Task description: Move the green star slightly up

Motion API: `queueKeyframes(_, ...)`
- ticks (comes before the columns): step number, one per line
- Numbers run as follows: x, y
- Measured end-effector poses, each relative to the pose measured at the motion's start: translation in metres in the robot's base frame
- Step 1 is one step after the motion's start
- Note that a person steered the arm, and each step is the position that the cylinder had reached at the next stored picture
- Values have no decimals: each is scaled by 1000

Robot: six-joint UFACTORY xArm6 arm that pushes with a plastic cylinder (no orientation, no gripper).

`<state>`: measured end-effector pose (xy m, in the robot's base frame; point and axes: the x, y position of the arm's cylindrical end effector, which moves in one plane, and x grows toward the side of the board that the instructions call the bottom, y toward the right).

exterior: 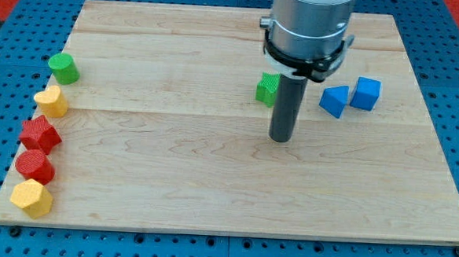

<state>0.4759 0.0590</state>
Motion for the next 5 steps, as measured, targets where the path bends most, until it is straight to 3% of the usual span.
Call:
queueKeyframes(4, -25, -125)
queueKeyframes(5, -52, -114)
